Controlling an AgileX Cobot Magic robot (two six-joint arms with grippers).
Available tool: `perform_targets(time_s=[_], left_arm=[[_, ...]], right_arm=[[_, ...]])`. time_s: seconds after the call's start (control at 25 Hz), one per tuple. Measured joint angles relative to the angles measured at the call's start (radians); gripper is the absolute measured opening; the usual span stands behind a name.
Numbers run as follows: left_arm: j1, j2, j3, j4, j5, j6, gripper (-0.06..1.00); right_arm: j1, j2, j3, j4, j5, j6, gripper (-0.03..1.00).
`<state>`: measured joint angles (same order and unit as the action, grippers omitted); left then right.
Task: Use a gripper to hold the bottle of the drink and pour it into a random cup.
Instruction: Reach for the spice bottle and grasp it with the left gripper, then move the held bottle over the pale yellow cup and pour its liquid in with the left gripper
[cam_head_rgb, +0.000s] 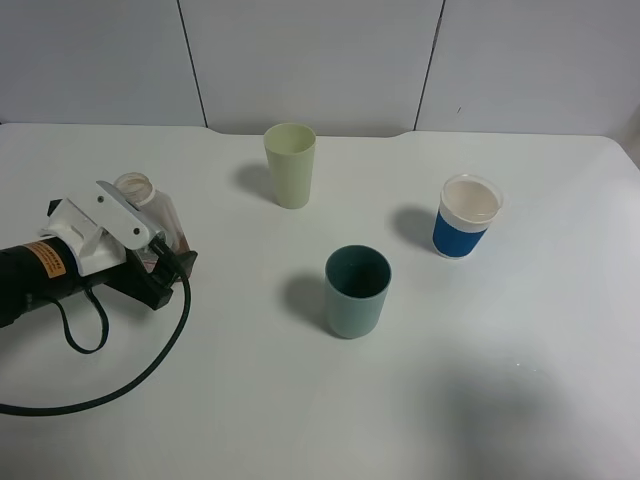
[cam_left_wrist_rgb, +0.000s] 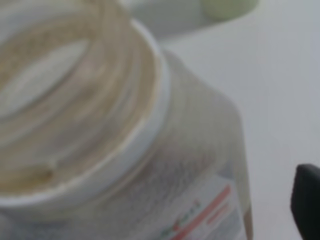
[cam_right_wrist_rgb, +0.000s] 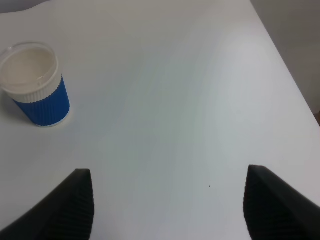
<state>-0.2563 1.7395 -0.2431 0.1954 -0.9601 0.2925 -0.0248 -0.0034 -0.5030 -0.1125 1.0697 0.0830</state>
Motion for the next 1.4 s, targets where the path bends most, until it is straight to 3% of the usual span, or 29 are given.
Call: perform_targets(time_s=[0.52,0.88,1.4], left_arm=[[0.000,0.000,0.000,0.006,0.059,0.006,0.67],[0.000,0.000,0.000,0.008,0.070,0.003,0.42],[0.000,0.000,0.000,0.010,0.056,-0.036,0.39]], right_arm=[[0.000,0.000,0.000,0.000,0.000,0.000,0.63],[0.000,0.000,0.000,0.000,0.000,0.000,0.63],[0.000,0.000,0.000,0.000,0.000,0.000,0.63]])
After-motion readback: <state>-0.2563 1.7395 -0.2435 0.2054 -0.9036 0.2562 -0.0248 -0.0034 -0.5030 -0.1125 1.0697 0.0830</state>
